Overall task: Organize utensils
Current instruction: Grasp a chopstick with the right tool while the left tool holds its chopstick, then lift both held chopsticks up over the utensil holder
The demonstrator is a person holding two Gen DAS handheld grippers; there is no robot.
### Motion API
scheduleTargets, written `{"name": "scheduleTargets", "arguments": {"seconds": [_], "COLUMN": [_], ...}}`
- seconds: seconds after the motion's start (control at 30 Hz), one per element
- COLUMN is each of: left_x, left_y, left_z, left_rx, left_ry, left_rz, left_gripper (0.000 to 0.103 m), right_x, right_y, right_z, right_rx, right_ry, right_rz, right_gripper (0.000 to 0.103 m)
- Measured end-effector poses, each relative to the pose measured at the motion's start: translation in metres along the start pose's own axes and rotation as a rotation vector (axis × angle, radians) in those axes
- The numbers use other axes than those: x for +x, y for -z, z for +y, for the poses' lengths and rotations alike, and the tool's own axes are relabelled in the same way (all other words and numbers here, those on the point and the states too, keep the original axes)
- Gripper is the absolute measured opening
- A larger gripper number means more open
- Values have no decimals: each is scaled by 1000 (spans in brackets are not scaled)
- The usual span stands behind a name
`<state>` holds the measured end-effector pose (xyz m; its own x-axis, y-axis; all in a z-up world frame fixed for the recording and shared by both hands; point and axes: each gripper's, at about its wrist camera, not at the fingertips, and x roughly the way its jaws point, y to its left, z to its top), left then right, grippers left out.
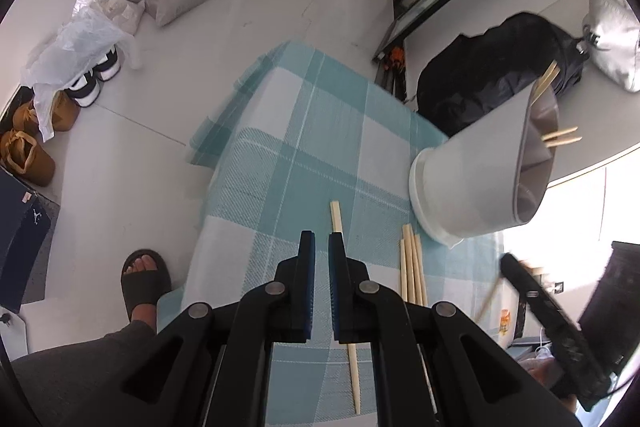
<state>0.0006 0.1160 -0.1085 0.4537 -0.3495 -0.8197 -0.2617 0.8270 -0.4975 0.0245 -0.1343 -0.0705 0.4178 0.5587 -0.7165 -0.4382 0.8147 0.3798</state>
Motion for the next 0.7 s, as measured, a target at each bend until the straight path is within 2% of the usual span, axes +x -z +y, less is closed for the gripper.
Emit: {"name": "scheduleTargets", "arguments": {"seconds": [0.1, 0.13, 0.17, 0.27, 0.37, 0.4, 0.5, 0.6, 0.7], "left_x": [10, 14, 18, 25, 31, 35, 45, 43, 50], "left_y": [1, 1, 0, -2, -3, -3, -5, -6, -3], "left_z": [-5, -7, -10, -19, -29, -33, -32, -39, -46], "left_rx": [15, 15, 14, 28, 60, 78, 69, 103, 154], "left_ry": [-23, -30, -29, -47, -107, -150, -205, -256, -341], "left_rz": [36, 50, 64, 63, 51, 53, 72, 32, 18], "left_gripper": [3, 7, 19, 43, 44, 44, 44, 44, 43], "right_x": [-16, -19, -25, -46, -60, -64, -74, -88, -97], "right_y": [-1, -1, -1, 1, 1, 2, 3, 4, 3], "right_z": [-5, -6, -10, -21, -26, -28, -34, -40, -45], "right_rx": [9, 14, 25, 45, 59, 61, 68, 80, 95], "right_ry": [-30, -36, -54, -83, -95, -96, -91, -73, -60], "right_rz": [-50, -62, -80, -119, -170, -184, -228, -275, -308], "right_gripper": [3, 3, 3, 3, 3, 3, 3, 3, 3]}}
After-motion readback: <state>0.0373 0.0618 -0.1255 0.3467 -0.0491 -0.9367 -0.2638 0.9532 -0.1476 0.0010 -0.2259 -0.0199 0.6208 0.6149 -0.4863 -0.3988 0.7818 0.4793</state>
